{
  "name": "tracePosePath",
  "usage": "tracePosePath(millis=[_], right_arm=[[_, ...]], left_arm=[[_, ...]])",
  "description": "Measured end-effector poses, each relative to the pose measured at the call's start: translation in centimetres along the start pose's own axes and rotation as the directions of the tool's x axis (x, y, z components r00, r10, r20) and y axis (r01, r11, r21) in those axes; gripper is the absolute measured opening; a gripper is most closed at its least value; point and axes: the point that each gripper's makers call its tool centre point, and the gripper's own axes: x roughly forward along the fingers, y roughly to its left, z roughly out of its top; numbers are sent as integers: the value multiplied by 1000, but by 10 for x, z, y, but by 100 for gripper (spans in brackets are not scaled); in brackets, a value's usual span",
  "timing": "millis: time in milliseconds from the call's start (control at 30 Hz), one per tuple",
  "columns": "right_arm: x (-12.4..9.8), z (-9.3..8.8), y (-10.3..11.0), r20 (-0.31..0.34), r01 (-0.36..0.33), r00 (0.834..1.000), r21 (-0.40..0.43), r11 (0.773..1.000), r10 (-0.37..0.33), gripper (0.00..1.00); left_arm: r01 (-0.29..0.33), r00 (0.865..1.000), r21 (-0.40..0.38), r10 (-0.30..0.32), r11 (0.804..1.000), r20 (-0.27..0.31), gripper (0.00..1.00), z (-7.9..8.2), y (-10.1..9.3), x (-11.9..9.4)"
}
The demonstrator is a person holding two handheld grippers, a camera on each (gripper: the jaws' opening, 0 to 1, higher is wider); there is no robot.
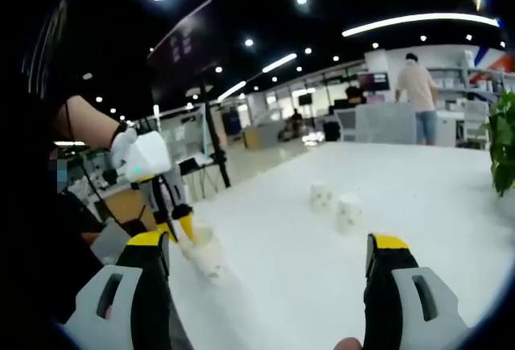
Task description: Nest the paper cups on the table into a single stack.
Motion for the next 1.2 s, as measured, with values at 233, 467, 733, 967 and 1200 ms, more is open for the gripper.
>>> tracePosePath(millis=[233,467,733,967,1200], right_arm=[[2,2,1,-3,-3,1000,-1,1000,3,100],[1,3,2,-6,-4,1000,-5,1000,4,100],[2,4,4,-7,-1,1000,4,1000,1,100],[3,3,9,-19,-8,1000,1,1000,8,100],[7,7,15,-22,-20,1000,-6,1000,20,100]], left_arm=[[-11,1000,-19,11,1000,12,20,-3,-1,-2],[-25,999,-49,27,999,36,21,-3,-2,-2],[-48,996,-106,56,993,66,24,-7,-5,-7],[-91,982,-223,125,971,142,31,-3,-4,-13],[-133,959,-343,208,930,194,37,-7,2,-22]])
